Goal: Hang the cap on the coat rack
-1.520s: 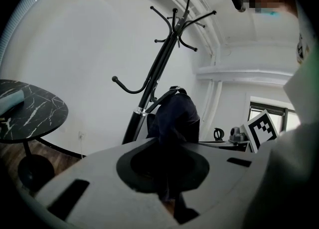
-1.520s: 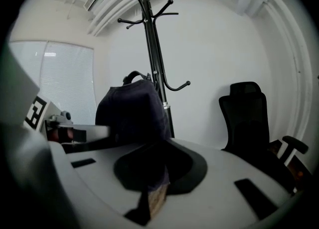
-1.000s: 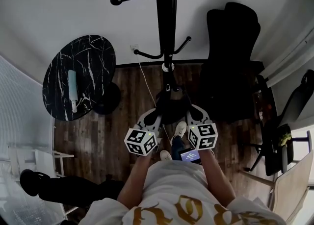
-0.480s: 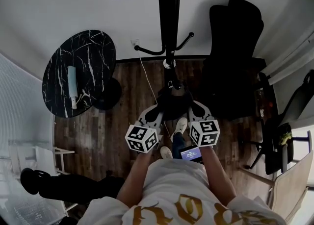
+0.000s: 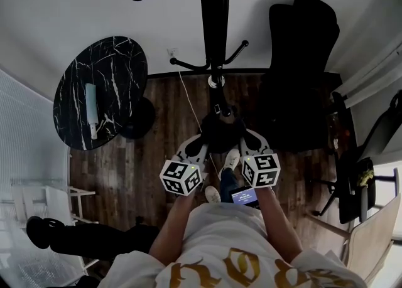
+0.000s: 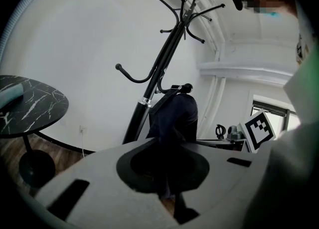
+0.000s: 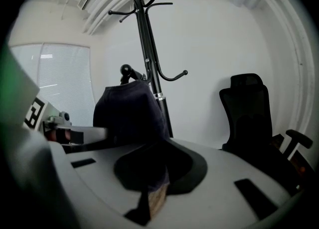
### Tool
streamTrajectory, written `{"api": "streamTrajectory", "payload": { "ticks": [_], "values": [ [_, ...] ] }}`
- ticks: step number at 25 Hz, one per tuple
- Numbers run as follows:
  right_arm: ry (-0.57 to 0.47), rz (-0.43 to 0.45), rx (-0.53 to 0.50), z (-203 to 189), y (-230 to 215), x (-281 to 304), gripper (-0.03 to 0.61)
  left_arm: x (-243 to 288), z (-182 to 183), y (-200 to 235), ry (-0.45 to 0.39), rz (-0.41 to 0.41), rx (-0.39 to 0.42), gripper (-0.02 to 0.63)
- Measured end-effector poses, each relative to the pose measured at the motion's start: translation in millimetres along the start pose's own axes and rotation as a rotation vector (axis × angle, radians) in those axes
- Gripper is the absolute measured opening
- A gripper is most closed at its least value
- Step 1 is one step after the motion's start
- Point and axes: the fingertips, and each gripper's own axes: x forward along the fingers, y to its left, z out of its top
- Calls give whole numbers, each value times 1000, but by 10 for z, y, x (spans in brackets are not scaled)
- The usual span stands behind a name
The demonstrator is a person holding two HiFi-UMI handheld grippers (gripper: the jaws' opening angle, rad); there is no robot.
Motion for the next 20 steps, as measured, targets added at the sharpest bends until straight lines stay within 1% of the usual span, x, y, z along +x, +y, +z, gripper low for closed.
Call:
{"api": "streamTrajectory", "payload": {
  "ticks": [7, 20],
  "values": [
    [0, 4, 12, 25, -63, 35, 23, 84, -30, 36, 7, 8, -8, 27],
    [-3, 25, 17, 43, -114, 154, 23, 200, -39, 164, -8, 31, -17, 27]
  ]
}}
